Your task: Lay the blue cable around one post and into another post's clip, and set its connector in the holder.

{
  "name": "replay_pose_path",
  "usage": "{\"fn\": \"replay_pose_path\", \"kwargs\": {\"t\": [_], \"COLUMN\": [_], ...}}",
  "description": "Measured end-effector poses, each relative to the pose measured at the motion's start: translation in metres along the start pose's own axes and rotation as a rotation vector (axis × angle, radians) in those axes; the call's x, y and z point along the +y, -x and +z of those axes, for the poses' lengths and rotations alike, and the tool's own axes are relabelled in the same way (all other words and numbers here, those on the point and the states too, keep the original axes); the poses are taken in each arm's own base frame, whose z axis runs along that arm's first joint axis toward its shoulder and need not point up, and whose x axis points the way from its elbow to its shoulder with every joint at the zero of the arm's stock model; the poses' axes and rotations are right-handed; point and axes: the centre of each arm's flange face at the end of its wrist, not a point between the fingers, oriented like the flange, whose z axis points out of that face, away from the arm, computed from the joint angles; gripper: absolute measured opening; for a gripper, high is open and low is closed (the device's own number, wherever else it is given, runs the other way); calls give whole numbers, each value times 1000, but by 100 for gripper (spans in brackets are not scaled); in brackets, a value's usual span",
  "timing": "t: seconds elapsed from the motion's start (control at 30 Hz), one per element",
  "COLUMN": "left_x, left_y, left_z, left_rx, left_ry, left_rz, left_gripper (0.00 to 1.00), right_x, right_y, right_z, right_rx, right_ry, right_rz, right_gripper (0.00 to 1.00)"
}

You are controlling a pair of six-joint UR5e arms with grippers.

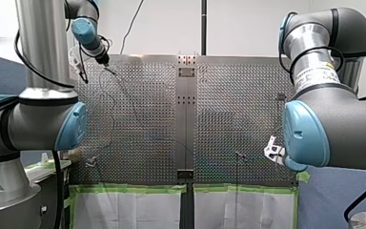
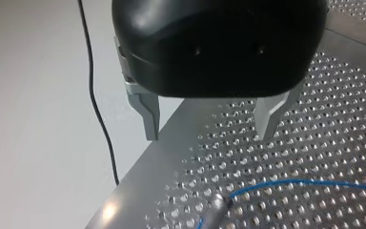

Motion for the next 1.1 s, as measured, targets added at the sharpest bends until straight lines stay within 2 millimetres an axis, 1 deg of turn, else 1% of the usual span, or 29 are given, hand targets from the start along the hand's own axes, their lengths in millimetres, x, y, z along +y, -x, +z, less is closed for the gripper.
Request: {"fn": "replay_pose_path", "kwargs": {"t": [0.1, 0.23, 0.33, 0.4, 0.57, 0.73, 0.83, 1.1], "left_x": [-9, -23, -30, -31, -26, -17, -13, -11], "left_y": [9, 27, 39, 42, 37, 22, 17, 16], "left_z": [1, -4, -4, -4, 1, 10, 12, 9], "left_rx": [-1, -25, -45, -47, -17, 36, 60, 69], "left_ry": [-35, -83, -99, -98, -52, 11, 47, 70], "left_rz": [5, 4, 2, 2, 14, 46, 70, 102], "left_gripper": [100, 100, 100, 100, 100, 100, 100, 100], "right_x": [0, 0, 0, 0, 0, 0, 0, -1], "right_y": [0, 0, 0, 0, 0, 0, 0, 1], "right_z": [0, 0, 0, 0, 0, 0, 0, 0], "right_rx": [-1, -1, 0, 1, 1, 0, -2, -2], "right_ry": [0, 0, 0, 0, -1, 0, -1, -2], "right_rz": [-1, -2, -2, -2, -2, -3, -3, -4], "right_gripper": [2, 2, 2, 2, 2, 2, 2, 2]}}
